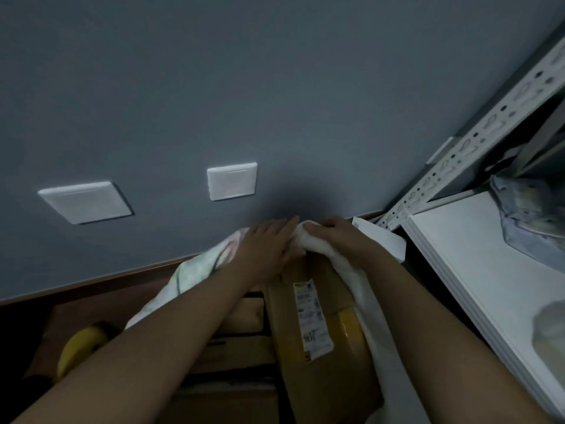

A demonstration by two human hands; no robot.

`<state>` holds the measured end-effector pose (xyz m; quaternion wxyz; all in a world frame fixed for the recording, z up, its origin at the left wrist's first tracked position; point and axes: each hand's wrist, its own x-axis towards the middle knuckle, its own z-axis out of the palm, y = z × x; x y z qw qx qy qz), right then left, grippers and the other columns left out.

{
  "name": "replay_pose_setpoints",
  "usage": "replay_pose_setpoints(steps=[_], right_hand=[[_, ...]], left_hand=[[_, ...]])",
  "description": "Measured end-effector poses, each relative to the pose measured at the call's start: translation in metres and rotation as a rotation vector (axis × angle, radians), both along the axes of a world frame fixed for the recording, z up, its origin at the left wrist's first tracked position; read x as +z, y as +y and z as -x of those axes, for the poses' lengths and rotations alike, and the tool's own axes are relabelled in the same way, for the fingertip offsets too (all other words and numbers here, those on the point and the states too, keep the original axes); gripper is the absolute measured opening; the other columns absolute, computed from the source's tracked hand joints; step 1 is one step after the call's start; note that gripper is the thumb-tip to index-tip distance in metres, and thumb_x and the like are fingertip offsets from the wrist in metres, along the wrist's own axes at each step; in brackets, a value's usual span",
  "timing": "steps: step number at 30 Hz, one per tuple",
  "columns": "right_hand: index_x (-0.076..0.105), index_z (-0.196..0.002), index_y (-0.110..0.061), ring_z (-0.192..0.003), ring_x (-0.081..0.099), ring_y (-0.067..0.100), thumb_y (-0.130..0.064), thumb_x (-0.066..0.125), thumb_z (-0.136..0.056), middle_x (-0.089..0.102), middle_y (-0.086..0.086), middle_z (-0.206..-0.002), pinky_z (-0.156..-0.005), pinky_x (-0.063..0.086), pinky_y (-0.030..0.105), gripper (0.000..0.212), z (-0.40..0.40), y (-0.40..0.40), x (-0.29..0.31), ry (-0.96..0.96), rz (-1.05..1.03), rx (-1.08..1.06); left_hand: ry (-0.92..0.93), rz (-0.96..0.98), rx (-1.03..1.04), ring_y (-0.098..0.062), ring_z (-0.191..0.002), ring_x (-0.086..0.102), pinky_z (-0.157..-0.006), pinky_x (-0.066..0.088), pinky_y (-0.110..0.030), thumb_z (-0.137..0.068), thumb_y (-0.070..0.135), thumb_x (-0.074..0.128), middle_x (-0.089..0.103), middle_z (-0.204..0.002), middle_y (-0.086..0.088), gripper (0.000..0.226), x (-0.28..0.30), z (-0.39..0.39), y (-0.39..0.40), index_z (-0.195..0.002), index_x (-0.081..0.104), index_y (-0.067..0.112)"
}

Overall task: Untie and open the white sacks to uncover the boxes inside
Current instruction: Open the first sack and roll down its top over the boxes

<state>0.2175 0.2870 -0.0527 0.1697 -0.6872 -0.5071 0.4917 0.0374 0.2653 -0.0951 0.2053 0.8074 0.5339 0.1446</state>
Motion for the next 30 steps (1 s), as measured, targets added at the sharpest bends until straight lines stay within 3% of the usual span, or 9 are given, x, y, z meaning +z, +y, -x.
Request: replay_pose_setpoints(steps=[3, 7, 11, 13, 15, 17, 22, 27, 30], right_hand=[[0.036, -0.143, -0.023, -0.112, 0.053, 0.017, -0.038, 0.069, -0.085, 0.053, 0.004, -0.126, -0.09, 0.043, 0.028, 0.069, -0.014, -0.03, 0.005, -0.116, -0.301, 0.056], [0.039, -0.143, -0.032, -0.124, 0.043, 0.017, -0.064, 0.047, -0.088, 0.047, 0.0, -0.135, -0.102, 0.037, 0.035, 0.065, -0.069, -0.086, -0.018, -0.464, -0.436, 0.243], [0.066, -0.112, -0.015, -0.097, 0.063, 0.015, -0.066, 0.031, -0.092, 0.066, 0.006, -0.104, -0.087, 0.051, 0.036, 0.065, -0.066, -0.115, -0.036, -0.39, -0.449, 0.03], [0.066, -0.099, -0.007, -0.09, 0.065, 0.022, -0.053, 0.038, -0.097, 0.068, 0.01, -0.093, -0.083, 0.051, 0.034, 0.054, -0.056, -0.094, -0.024, -0.173, -0.355, -0.198], [0.062, -0.107, -0.011, -0.096, 0.061, 0.025, -0.042, 0.046, -0.098, 0.064, 0.009, -0.098, -0.09, 0.047, 0.032, 0.036, -0.055, -0.069, -0.004, 0.188, -0.105, -0.465], [0.056, -0.12, -0.013, -0.102, 0.054, 0.021, -0.037, 0.052, -0.097, 0.059, 0.008, -0.109, -0.09, 0.044, 0.031, 0.034, -0.06, -0.059, 0.0, 0.249, -0.104, -0.552], [0.047, -0.132, -0.019, -0.116, 0.053, 0.018, -0.049, 0.054, -0.091, 0.056, 0.006, -0.129, -0.099, 0.046, 0.042, 0.052, -0.054, -0.113, -0.021, -0.104, -0.368, -0.29], [0.039, -0.145, -0.022, -0.125, 0.042, 0.023, -0.04, 0.054, -0.094, 0.042, 0.008, -0.137, -0.102, 0.034, 0.028, 0.056, -0.041, -0.2, -0.034, -0.312, -0.382, -0.297], [0.033, -0.147, -0.023, -0.124, 0.04, 0.035, -0.041, 0.055, -0.093, 0.036, 0.016, -0.142, -0.1, 0.037, 0.039, 0.062, -0.024, -0.231, -0.04, -0.469, -0.341, -0.334]], left_hand=[[-0.057, 0.135, 0.127, -0.027, -0.112, 0.056, -0.096, 0.04, -0.035, -0.1, 0.034, 0.036, 0.06, -0.124, -0.01, 0.038, 0.0, -0.01, 0.011, -0.127, 0.054, 0.014], [-0.21, 0.279, 0.268, -0.029, -0.126, 0.047, -0.104, 0.032, -0.032, -0.103, 0.027, 0.034, 0.049, -0.14, -0.014, 0.039, -0.009, -0.01, 0.026, -0.136, 0.05, 0.013], [-0.323, 0.305, 0.457, -0.033, -0.116, 0.054, -0.096, 0.038, -0.032, -0.1, 0.028, 0.041, 0.058, -0.128, -0.02, 0.039, -0.005, -0.007, 0.037, -0.123, 0.061, 0.005], [-0.347, 0.301, 0.496, -0.036, -0.111, 0.057, -0.09, 0.04, -0.032, -0.1, 0.027, 0.041, 0.061, -0.118, -0.025, 0.039, -0.002, -0.002, 0.042, -0.112, 0.064, -0.002], [-0.304, 0.248, 0.48, -0.038, -0.104, 0.058, -0.085, 0.04, -0.033, -0.101, 0.027, 0.038, 0.063, -0.108, -0.029, 0.043, 0.0, 0.005, 0.043, -0.101, 0.065, -0.006], [-0.245, 0.193, 0.414, -0.038, -0.1, 0.059, -0.083, 0.041, -0.035, -0.102, 0.031, 0.037, 0.064, -0.106, -0.027, 0.041, 0.006, 0.012, 0.041, -0.102, 0.063, -0.002], [-0.138, 0.087, 0.269, -0.037, -0.103, 0.056, -0.085, 0.045, -0.04, -0.097, 0.028, 0.048, 0.061, -0.113, -0.021, 0.03, 0.008, 0.036, 0.019, -0.118, 0.054, 0.007], [-0.057, -0.03, 0.388, -0.044, -0.101, 0.055, -0.088, 0.044, -0.046, -0.09, 0.011, 0.055, 0.061, -0.108, -0.026, 0.025, 0.006, 0.083, -0.043, -0.112, 0.061, 0.005], [0.069, -0.011, 0.561, -0.048, -0.106, 0.049, -0.09, 0.04, -0.049, -0.088, 0.014, 0.059, 0.054, -0.114, -0.031, 0.031, 0.006, 0.114, -0.099, -0.116, 0.059, 0.002]])
